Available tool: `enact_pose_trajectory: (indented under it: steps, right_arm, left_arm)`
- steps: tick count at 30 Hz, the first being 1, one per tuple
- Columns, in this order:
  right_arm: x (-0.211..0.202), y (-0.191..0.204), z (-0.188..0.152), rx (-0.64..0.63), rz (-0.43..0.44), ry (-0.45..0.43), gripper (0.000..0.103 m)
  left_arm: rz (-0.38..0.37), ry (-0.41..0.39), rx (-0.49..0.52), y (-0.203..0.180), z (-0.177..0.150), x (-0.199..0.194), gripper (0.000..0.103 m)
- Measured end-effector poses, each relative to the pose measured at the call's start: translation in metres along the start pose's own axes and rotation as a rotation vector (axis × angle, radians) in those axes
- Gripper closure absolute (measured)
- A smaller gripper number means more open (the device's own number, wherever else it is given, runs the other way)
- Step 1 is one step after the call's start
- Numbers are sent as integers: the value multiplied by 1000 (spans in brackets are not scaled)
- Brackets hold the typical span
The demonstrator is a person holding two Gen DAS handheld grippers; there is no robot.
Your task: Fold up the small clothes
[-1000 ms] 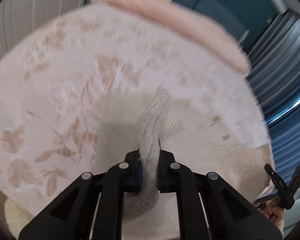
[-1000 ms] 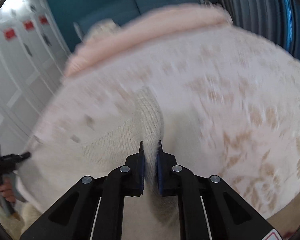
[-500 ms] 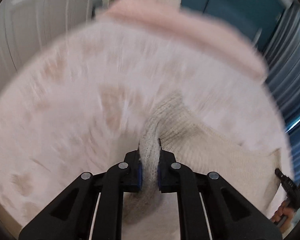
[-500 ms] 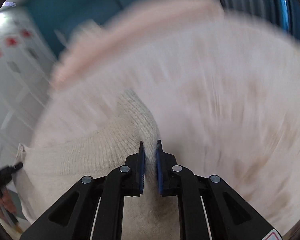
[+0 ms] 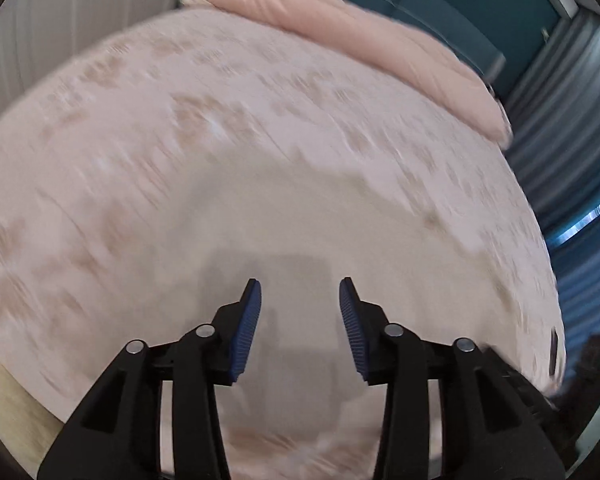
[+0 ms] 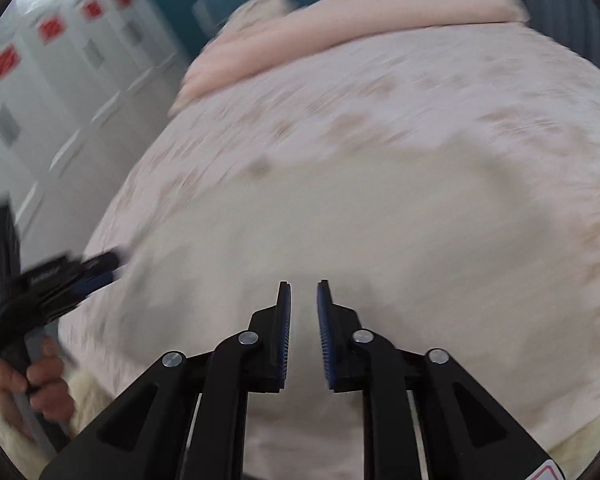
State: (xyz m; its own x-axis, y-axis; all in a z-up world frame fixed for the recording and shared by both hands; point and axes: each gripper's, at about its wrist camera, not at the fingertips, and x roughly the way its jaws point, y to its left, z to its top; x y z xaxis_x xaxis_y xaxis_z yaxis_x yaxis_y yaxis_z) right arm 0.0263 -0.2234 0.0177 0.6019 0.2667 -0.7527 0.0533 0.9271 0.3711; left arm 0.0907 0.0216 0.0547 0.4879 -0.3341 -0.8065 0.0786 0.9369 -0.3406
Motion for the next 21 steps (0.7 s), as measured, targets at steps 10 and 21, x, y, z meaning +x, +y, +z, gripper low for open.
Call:
enact_pose_trajectory:
  steps: [10,21]
  right_arm:
    - [-32,-132,-40,255,-241,8,103]
    - [-70,-131,-8,230,-342,-165,29]
  left_arm:
    - [134,72,19,70,-35,5,70]
    - [85,-57,-188,99,-44,-50,26]
